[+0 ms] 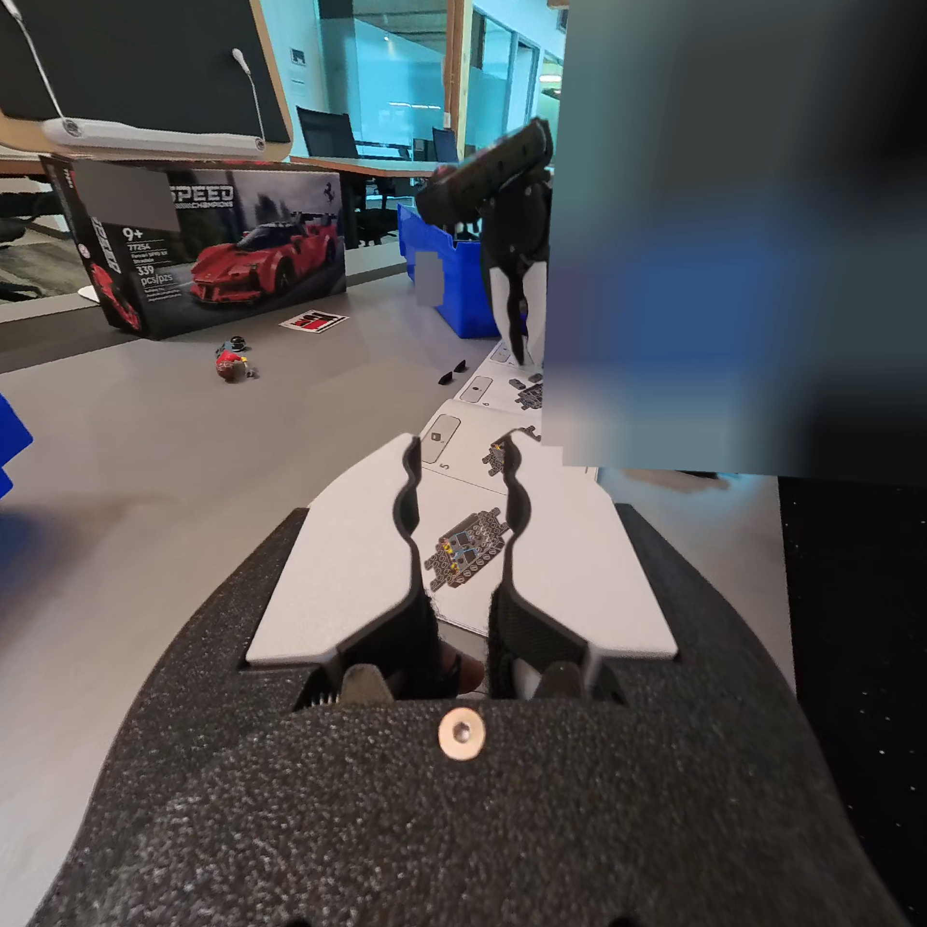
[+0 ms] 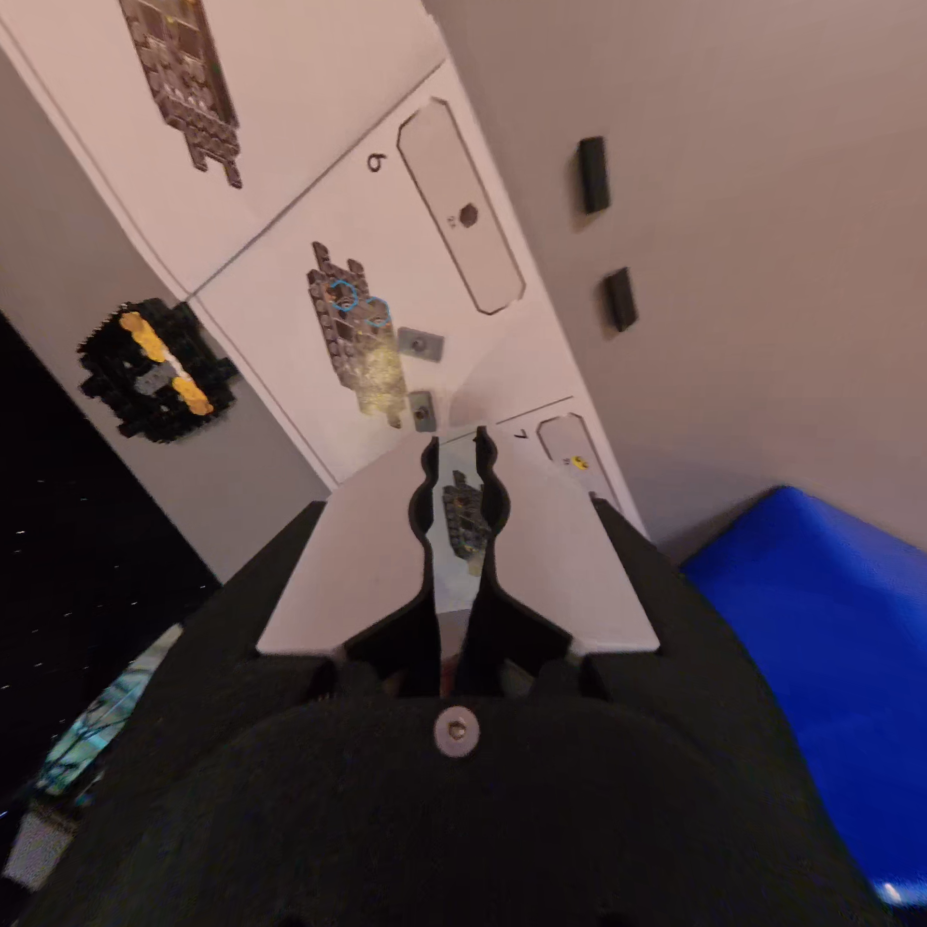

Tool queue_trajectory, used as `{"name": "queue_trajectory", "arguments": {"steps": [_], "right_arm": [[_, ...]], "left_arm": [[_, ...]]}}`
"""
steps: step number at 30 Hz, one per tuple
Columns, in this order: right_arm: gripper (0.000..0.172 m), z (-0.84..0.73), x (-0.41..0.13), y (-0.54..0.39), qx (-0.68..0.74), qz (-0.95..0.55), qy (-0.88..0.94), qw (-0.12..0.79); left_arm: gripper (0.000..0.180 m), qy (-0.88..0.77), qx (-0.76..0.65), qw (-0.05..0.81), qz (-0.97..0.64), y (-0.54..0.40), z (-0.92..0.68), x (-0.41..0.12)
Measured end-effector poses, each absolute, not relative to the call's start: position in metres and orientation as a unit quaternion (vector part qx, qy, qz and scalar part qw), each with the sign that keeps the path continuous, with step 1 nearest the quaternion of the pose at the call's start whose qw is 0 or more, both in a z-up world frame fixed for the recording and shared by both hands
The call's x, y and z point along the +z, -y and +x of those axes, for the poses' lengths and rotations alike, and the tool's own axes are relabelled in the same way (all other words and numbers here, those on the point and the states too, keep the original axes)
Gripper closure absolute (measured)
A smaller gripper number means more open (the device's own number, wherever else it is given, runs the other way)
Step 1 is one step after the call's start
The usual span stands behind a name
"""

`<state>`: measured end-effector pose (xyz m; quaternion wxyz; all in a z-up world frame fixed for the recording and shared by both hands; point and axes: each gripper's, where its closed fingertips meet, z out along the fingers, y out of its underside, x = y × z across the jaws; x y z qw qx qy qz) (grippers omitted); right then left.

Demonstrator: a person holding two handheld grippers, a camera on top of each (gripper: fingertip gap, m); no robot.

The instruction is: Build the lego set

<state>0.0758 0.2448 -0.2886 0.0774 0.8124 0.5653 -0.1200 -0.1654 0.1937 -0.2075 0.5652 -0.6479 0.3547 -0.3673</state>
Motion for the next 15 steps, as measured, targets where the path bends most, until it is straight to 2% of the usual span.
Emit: {"name": "queue_trajectory", "arguments": {"steps": [7,11,13,15], "right_arm": [[0.159,0.066,-0.265,-0.268,-0.057,0.769,-0.632,-0.082],[0.148,0.052,-0.236,-0.273,-0.039,0.746,-0.629,-0.213],[0.144,0.04,-0.219,-0.264,-0.095,0.758,-0.591,-0.258],[0.129,0.033,-0.205,-0.255,-0.144,0.768,-0.552,-0.292]], "left_arm": [[0.15,-0.344,-0.384,0.565,-0.644,-0.194,-0.168,-0.205],[0.15,-0.339,-0.388,0.564,-0.646,-0.195,-0.169,-0.204],[0.15,-0.343,-0.383,0.564,-0.646,-0.195,-0.168,-0.205],[0.149,-0.351,-0.375,0.562,-0.648,-0.194,-0.166,-0.207]]}}
